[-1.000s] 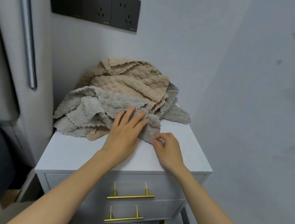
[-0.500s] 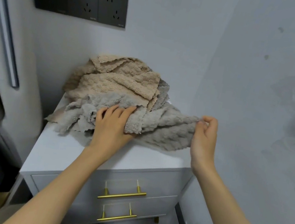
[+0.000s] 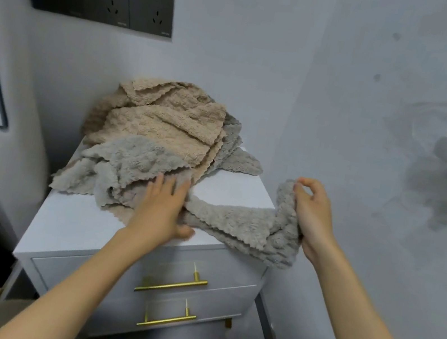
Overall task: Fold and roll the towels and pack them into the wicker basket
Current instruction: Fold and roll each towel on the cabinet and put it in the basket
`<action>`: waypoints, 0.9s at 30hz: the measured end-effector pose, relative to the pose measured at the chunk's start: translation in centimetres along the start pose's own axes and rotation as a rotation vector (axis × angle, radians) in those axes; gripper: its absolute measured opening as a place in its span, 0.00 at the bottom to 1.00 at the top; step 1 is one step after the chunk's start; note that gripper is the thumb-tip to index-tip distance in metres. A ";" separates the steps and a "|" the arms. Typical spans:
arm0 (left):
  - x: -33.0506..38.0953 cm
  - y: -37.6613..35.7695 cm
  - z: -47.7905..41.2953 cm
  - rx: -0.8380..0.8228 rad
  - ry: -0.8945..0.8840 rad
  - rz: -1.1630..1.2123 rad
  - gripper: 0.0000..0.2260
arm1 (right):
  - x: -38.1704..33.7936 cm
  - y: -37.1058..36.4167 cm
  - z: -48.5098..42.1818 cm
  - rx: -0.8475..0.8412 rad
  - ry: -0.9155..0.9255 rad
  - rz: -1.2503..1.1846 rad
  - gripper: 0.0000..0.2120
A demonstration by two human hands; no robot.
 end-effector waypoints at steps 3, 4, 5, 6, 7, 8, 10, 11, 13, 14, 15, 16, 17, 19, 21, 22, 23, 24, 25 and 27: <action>2.5 -0.5 0.9 -0.067 -0.179 0.233 0.49 | -0.8 0.3 0.4 -0.063 0.029 -0.036 0.07; 3.2 -0.8 1.0 -0.059 -0.236 0.266 0.47 | -1.0 0.5 0.5 -0.085 0.030 -0.064 0.07; 3.8 -1.1 0.9 -0.022 -0.293 0.257 0.45 | -1.2 0.6 0.6 -0.107 0.025 -0.093 0.06; 4.2 -1.4 0.6 0.031 -0.342 0.230 0.41 | -1.3 0.8 0.7 -0.128 0.019 -0.115 0.06; 4.6 -1.6 0.4 0.076 -0.375 0.225 0.36 | -1.5 0.9 0.8 -0.145 0.013 -0.130 0.05; 4.7 -1.7 0.0 0.097 -0.390 0.259 0.31 | -1.5 1.2 0.8 -0.151 0.009 -0.136 0.05; 5.2 -1.4 -0.4 0.072 -0.381 0.407 0.25 | -1.5 1.7 0.7 -0.123 0.011 -0.128 0.05; 5.5 -1.0 -0.6 0.069 -0.364 0.493 0.22 | -1.5 2.2 0.5 -0.090 0.019 -0.112 0.05; 6.1 0.2 -0.9 0.144 -0.282 0.673 0.17 | -1.4 3.2 0.1 0.005 0.058 -0.031 0.04; 6.4 0.8 -0.9 0.185 -0.213 0.764 0.15 | -1.3 3.9 -0.1 0.049 0.083 0.013 0.04; 6.5 1.5 -1.0 0.212 -0.134 0.856 0.13 | -1.4 4.4 -0.2 0.078 0.104 0.043 0.04; 6.6 2.1 -1.0 0.229 -0.066 0.944 0.12 | -1.4 4.8 -0.3 0.089 0.118 0.058 0.04; 6.5 2.7 -1.0 0.243 -0.021 1.006 0.13 | -1.5 5.1 -0.2 0.080 0.126 0.063 0.05; 6.4 3.6 -0.6 0.230 0.000 1.029 0.16 | -1.7 5.4 0.0 0.004 0.115 0.083 0.10; 6.4 4.0 -0.1 0.176 0.026 1.031 0.17 | -1.7 5.6 0.2 -0.125 0.055 0.166 0.15; 6.3 4.2 0.1 0.153 0.069 1.056 0.17 | -1.6 5.8 0.2 -0.189 0.004 0.205 0.18; 6.0 4.4 0.2 0.124 0.122 1.109 0.16 | -1.6 5.8 0.2 -0.247 -0.044 0.221 0.21; 5.7 4.8 0.3 0.082 0.172 1.188 0.14 | -1.7 5.9 0.2 -0.290 -0.080 0.211 0.21; 5.4 5.1 0.3 0.039 0.204 1.263 0.13 | -1.9 6.0 0.1 -0.325 -0.102 0.179 0.18; 4.8 5.7 0.4 -0.063 0.192 1.336 0.13 | -2.5 5.9 0.1 -0.365 -0.124 0.104 0.10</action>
Point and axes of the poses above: each hand's wrist, its own z-axis away from the middle knuckle, its own y-axis out of the back of the hand, x = y × z, the point moved 1 cm from there along -z, towards the middle knuckle, and after that the axes turned 2 degrees about -y, right-handed, at the moved point
